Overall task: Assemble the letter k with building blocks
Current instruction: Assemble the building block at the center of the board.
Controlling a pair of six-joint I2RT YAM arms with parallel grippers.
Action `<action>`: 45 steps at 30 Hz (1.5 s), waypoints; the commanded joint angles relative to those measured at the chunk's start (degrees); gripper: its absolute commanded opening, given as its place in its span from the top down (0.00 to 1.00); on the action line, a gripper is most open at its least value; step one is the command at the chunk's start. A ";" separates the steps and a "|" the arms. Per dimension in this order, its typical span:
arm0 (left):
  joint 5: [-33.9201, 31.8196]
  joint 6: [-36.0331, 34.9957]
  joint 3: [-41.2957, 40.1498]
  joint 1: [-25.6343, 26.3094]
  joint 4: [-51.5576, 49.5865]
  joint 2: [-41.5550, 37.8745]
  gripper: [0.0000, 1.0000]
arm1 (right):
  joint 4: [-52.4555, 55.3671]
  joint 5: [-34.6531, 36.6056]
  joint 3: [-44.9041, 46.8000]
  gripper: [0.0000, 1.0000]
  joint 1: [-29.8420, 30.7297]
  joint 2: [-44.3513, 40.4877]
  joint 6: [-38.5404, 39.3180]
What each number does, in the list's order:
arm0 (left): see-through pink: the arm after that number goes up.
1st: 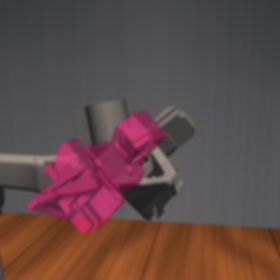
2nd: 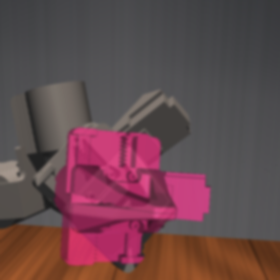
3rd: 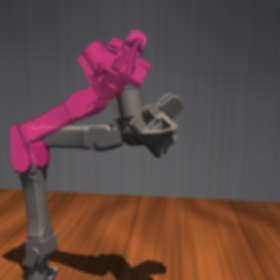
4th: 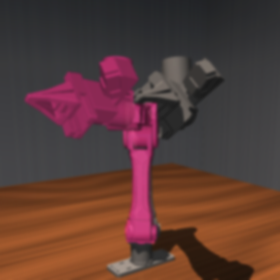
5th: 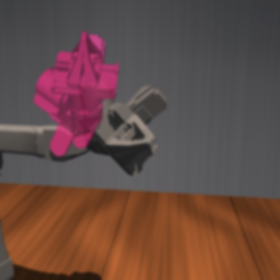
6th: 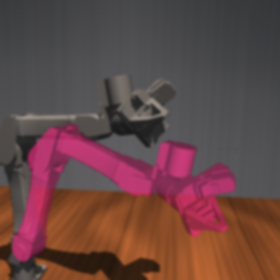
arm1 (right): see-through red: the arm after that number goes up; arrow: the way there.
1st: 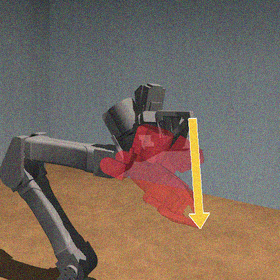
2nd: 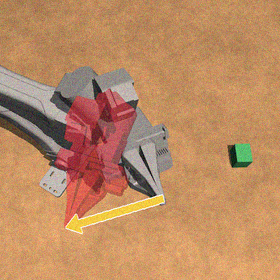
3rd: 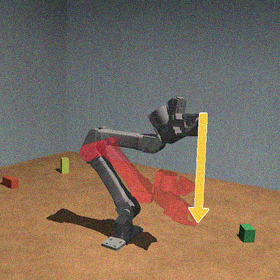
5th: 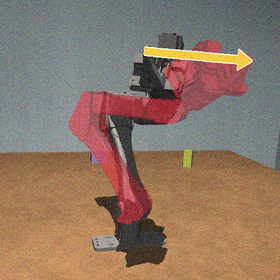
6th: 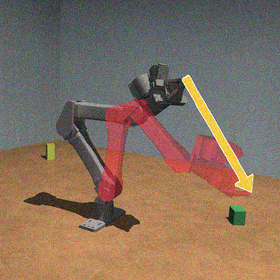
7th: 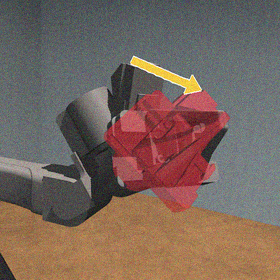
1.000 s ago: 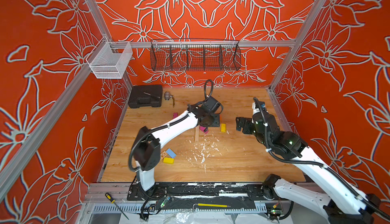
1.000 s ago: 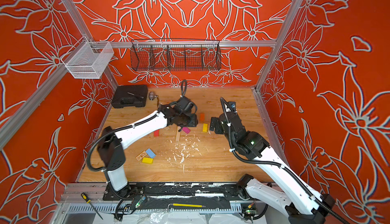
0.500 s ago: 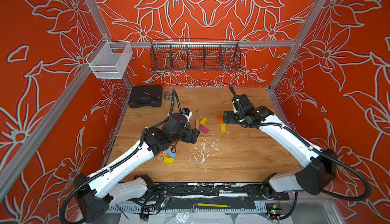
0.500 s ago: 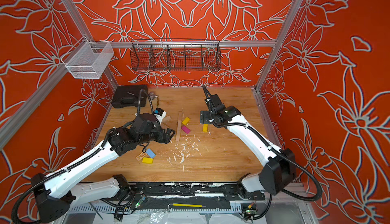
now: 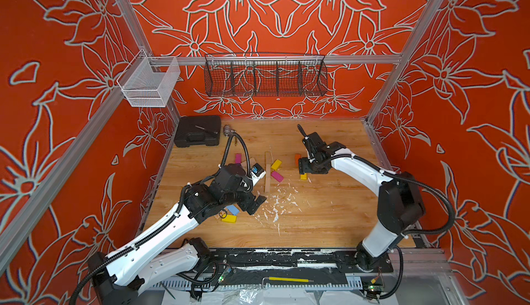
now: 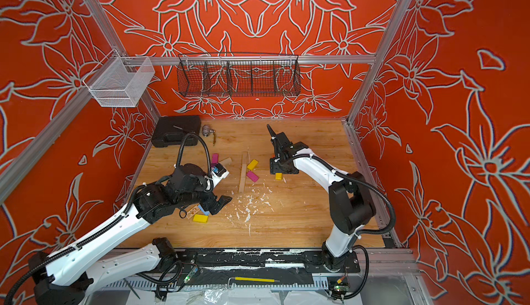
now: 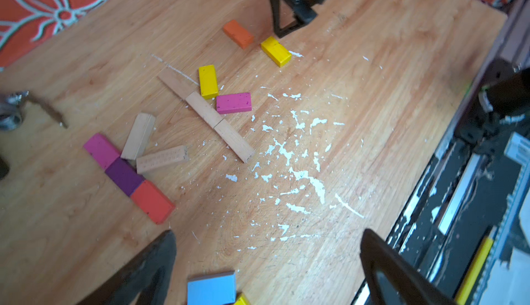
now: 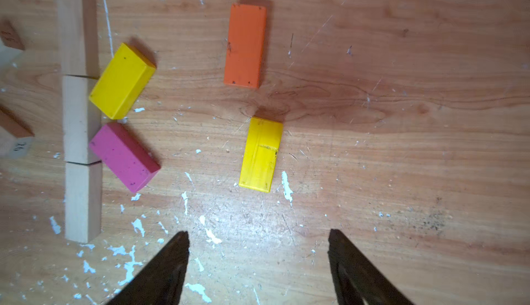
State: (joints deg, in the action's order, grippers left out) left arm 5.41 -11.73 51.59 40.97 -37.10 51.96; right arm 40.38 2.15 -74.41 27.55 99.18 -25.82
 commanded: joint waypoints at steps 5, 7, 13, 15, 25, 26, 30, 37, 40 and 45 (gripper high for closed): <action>0.69 -8.67 -4.58 0.10 4.63 -3.61 0.02 | -3.86 -0.59 -2.38 0.26 -1.18 5.46 0.34; -2.33 -8.20 -4.25 0.08 3.09 -3.76 0.01 | -4.40 -0.72 -3.01 0.30 -1.36 6.95 0.05; -5.15 -7.78 -4.91 0.09 2.90 -5.07 0.01 | -6.31 -1.78 -4.27 0.41 -1.93 10.32 -1.28; -4.65 -7.70 -4.87 0.12 2.99 -5.20 0.01 | -6.19 -1.67 -4.89 0.44 -2.06 11.22 -1.69; 8.22 -8.93 -5.06 0.10 4.05 -4.47 0.02 | -7.84 -2.95 -3.94 0.49 -2.33 13.33 -3.08; 8.81 -8.82 -5.01 0.10 4.06 -4.10 0.02 | -8.02 -3.17 -3.72 0.50 -2.33 13.41 -3.17; 8.05 -8.58 -4.40 0.14 3.38 -2.72 0.02 | -8.56 -4.07 -3.12 0.57 -2.33 13.64 -3.35; 7.09 -8.39 -4.47 0.08 3.42 -2.48 0.02 | -8.47 -3.73 -2.18 0.56 -2.33 12.69 -3.40; 6.46 -8.39 -4.49 0.09 3.44 -2.66 0.02 | -8.48 -2.61 -1.54 0.53 -2.33 10.71 -3.10; 6.67 -8.57 -4.48 0.12 3.35 -2.80 0.02 | -8.05 -2.16 -1.61 0.50 -2.33 11.13 -2.74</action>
State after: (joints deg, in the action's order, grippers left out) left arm 11.68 -19.31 46.81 40.97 -33.82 49.63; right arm 31.57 -1.34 -76.34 25.45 111.39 -28.47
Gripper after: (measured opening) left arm 0.984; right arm 0.494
